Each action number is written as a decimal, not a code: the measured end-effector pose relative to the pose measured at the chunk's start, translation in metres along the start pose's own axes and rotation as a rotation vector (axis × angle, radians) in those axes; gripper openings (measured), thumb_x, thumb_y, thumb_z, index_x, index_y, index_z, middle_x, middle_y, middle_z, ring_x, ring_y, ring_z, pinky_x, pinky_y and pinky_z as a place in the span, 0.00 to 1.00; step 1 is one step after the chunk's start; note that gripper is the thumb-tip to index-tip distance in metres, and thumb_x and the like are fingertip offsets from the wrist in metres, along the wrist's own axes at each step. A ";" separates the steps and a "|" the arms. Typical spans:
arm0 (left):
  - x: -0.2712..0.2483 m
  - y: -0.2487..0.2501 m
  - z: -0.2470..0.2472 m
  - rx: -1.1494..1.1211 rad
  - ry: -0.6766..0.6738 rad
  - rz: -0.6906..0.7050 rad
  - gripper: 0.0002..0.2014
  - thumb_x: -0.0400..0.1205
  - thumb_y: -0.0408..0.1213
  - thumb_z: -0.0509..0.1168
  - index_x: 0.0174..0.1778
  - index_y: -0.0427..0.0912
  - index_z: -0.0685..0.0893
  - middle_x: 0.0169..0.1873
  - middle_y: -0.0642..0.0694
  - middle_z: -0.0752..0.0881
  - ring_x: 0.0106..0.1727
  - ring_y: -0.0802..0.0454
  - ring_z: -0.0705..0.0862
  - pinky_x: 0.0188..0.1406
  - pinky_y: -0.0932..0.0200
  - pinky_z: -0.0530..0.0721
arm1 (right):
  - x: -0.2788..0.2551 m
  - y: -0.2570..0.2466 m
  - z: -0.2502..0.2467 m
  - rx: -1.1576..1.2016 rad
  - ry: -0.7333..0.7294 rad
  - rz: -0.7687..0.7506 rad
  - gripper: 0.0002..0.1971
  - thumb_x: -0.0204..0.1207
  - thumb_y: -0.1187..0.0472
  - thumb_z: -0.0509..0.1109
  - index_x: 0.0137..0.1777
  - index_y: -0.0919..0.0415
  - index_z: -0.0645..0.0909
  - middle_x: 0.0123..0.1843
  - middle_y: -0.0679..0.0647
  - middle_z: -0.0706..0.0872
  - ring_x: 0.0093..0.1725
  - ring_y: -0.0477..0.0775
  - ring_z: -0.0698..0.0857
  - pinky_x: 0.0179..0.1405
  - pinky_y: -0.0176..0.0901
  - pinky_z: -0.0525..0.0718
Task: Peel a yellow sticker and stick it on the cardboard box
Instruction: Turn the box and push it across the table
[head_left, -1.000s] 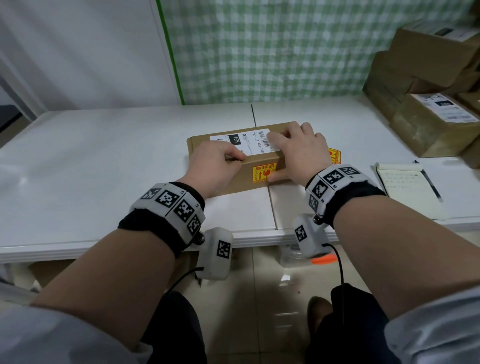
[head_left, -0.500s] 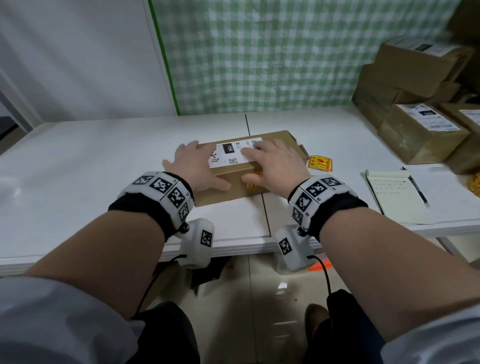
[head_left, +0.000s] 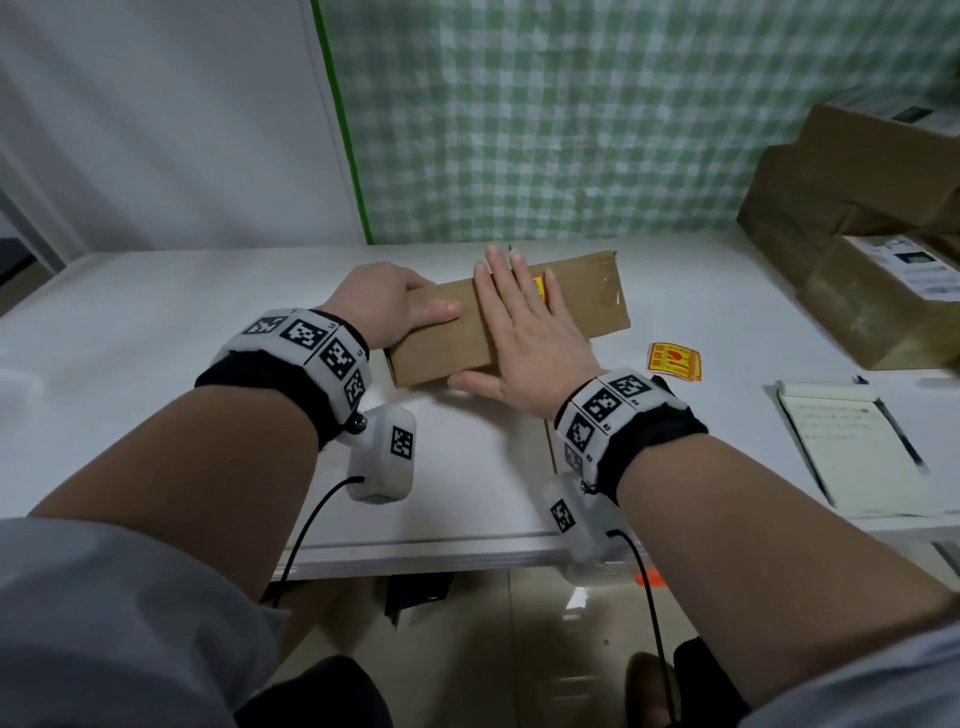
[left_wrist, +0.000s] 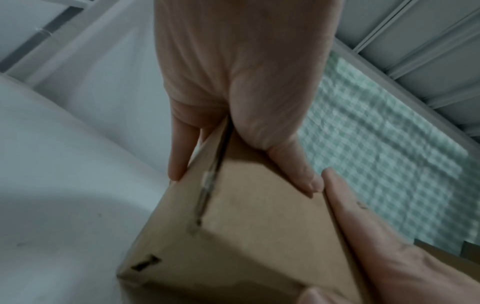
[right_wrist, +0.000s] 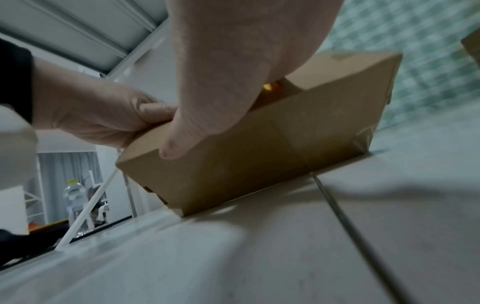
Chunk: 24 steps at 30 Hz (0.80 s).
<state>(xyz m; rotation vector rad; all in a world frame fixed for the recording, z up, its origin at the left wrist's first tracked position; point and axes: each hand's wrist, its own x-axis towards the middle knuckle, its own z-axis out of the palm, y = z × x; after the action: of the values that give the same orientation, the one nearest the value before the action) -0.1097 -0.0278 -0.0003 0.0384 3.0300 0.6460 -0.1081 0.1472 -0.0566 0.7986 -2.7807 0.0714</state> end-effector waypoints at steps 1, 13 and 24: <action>0.002 -0.001 -0.001 0.023 -0.004 0.007 0.26 0.78 0.58 0.62 0.65 0.45 0.83 0.60 0.41 0.87 0.60 0.44 0.82 0.56 0.56 0.75 | 0.003 -0.001 0.003 -0.005 0.010 0.000 0.57 0.69 0.26 0.55 0.83 0.64 0.35 0.86 0.60 0.36 0.85 0.60 0.38 0.82 0.62 0.39; 0.009 -0.003 -0.003 0.084 -0.013 0.001 0.30 0.78 0.61 0.59 0.64 0.39 0.82 0.59 0.38 0.86 0.60 0.41 0.82 0.59 0.51 0.78 | 0.004 0.018 -0.008 0.009 -0.129 0.110 0.63 0.64 0.23 0.59 0.82 0.63 0.29 0.84 0.61 0.29 0.84 0.61 0.33 0.82 0.65 0.39; -0.002 0.000 0.002 0.048 -0.013 -0.006 0.31 0.78 0.60 0.61 0.69 0.41 0.79 0.66 0.40 0.83 0.67 0.42 0.78 0.65 0.52 0.74 | 0.004 0.030 -0.027 0.013 -0.159 0.230 0.59 0.66 0.48 0.77 0.84 0.55 0.36 0.87 0.58 0.38 0.85 0.62 0.39 0.81 0.67 0.43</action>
<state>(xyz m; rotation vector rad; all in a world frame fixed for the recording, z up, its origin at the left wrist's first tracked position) -0.1078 -0.0272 -0.0020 0.0352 3.0319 0.5696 -0.1209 0.1736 -0.0291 0.5043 -3.0143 0.0703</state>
